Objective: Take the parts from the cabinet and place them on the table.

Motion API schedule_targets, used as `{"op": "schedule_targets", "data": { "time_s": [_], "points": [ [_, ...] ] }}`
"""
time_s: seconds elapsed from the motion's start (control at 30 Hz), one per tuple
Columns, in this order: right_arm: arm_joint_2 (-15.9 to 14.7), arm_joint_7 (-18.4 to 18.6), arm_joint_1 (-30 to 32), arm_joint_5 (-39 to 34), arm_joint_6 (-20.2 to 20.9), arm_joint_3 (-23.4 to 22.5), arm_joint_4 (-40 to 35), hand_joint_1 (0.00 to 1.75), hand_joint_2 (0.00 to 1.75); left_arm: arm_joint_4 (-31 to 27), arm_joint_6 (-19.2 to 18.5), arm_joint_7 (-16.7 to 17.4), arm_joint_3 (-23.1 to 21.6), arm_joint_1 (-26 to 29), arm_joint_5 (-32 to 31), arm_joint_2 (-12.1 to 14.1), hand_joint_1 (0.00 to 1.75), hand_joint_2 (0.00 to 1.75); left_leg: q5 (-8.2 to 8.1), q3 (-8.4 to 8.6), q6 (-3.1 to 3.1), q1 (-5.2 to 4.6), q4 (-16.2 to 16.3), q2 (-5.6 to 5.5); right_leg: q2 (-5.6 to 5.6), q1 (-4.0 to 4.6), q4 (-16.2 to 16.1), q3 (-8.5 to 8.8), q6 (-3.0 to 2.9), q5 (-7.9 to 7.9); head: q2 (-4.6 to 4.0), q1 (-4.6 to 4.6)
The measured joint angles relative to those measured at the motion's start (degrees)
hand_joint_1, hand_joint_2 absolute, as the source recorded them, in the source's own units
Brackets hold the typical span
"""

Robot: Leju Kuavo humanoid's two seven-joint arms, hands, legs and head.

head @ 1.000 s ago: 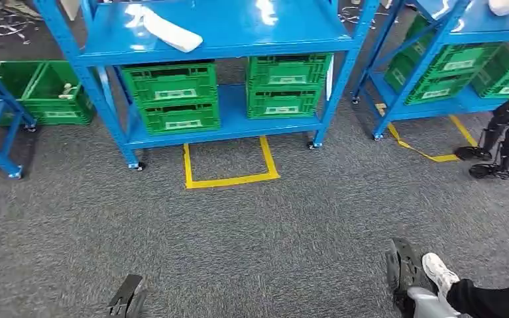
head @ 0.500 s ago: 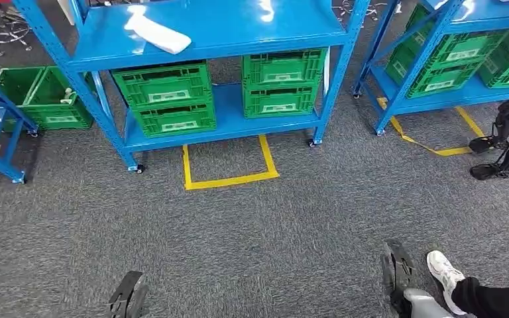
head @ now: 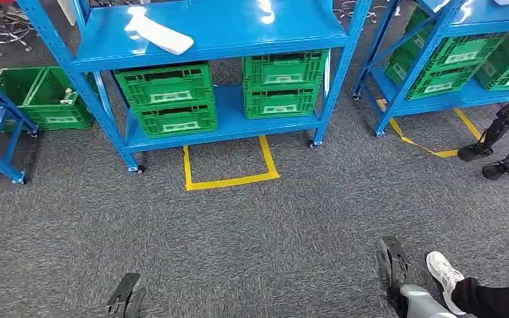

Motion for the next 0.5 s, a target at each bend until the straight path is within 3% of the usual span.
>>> {"op": "schedule_targets", "data": {
  "time_s": [0.33,0.37,0.43,0.47,0.5],
  "points": [
    [0.6,0.0,0.2,-0.2,0.1,0.0,0.2,0.0,0.0,0.3,0.0,0.4,0.0,0.0,0.0,0.0,0.0,0.0,-0.03,0.13,0.03,-0.18,0.0,-0.01,-0.04,-0.16,0.0,0.11,0.01,-0.01,0.0,-0.02],
    [0.6,0.0,0.2,-0.2,0.1,0.0,0.2,0.0,0.0,0.4,0.0,0.4,0.0,0.0,-0.1,0.0,0.0,0.0,-0.14,0.08,0.17,-0.37,0.2,-0.06,-0.07,-0.34,-0.4,0.23,0.2,0.23,0.0,-0.02],
    [0.7,0.0,0.2,-0.2,0.1,0.1,0.2,0.0,0.0,0.4,0.0,0.5,0.0,0.0,-0.2,0.0,0.0,0.0,0.43,1.01,1.45,-0.44,-1.6,-0.12,-0.23,-0.3,-2.0,1.2,1.34,0.82,0.0,-0.59],
    [0.7,0.0,0.3,-0.2,0.2,0.1,0.1,0.0,0.0,0.4,0.0,0.5,0.0,0.0,-0.2,0.0,0.0,0.0,1.27,2.06,1.63,0.29,-3.2,-0.11,-0.12,-0.33,-2.5,1.43,1.29,0.7,0.0,-0.68],
    [0.8,0.0,0.3,-0.2,0.2,0.2,0.1,0.0,0.0,0.4,0.0,0.5,0.0,-0.1,-0.2,0.0,0.0,0.0,1.69,2.94,1.53,0.3,-4.5,-0.08,0.48,-0.4,-1.6,1.42,1.42,0.24,0.0,-0.33]
  ]
}}
